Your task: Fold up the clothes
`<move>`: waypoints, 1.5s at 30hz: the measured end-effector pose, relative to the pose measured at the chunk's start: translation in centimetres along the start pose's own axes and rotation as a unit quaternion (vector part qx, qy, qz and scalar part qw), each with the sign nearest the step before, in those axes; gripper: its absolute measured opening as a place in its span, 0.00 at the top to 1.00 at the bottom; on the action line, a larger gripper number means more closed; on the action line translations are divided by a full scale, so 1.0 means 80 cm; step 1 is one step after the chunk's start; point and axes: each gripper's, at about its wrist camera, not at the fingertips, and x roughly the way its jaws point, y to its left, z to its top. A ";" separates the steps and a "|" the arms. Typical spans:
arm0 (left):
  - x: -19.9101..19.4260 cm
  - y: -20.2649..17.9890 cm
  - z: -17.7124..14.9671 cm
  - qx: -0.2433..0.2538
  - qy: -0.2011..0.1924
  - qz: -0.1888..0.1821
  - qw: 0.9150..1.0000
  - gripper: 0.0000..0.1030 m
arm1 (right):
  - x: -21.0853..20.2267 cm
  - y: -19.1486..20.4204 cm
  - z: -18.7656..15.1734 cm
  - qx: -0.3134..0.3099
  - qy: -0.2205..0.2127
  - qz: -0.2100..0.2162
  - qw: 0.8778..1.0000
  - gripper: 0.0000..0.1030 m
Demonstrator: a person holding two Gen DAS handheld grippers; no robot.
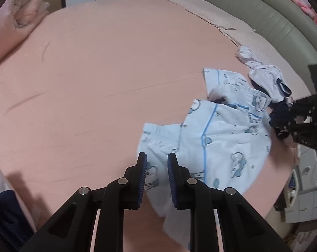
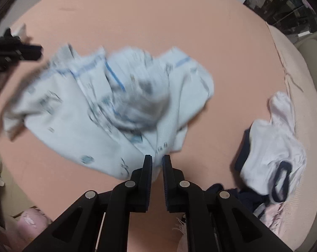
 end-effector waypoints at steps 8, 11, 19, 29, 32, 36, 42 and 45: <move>0.030 0.000 0.004 -0.026 0.055 -0.026 0.998 0.31 | -0.036 0.003 0.085 -0.002 -0.071 0.028 0.997 0.24; 0.033 0.014 0.007 -0.059 0.056 -0.050 0.995 0.23 | -0.023 0.045 0.108 -0.027 -0.073 0.057 0.995 0.24; 0.042 0.054 0.016 -0.156 0.047 -0.127 0.979 0.23 | 0.002 0.096 0.119 -0.148 -0.076 0.047 0.985 0.24; 0.061 0.083 0.012 -0.258 0.033 -0.183 0.948 0.23 | 0.048 0.108 0.148 -0.147 -0.060 0.048 0.986 0.24; 0.060 0.072 0.010 -0.225 0.045 -0.169 0.959 0.23 | 0.058 0.098 0.153 -0.121 -0.052 0.052 0.990 0.24; 0.060 0.061 0.015 -0.179 0.055 -0.142 0.972 0.23 | 0.068 0.090 0.157 -0.094 -0.042 0.068 0.992 0.24; 0.063 0.048 0.014 -0.129 0.056 -0.099 0.985 0.23 | 0.084 0.103 0.158 -0.098 -0.029 0.084 0.991 0.24; 0.063 0.050 0.014 -0.121 0.053 -0.103 0.986 0.23 | 0.092 0.110 0.158 -0.100 -0.024 0.090 0.991 0.24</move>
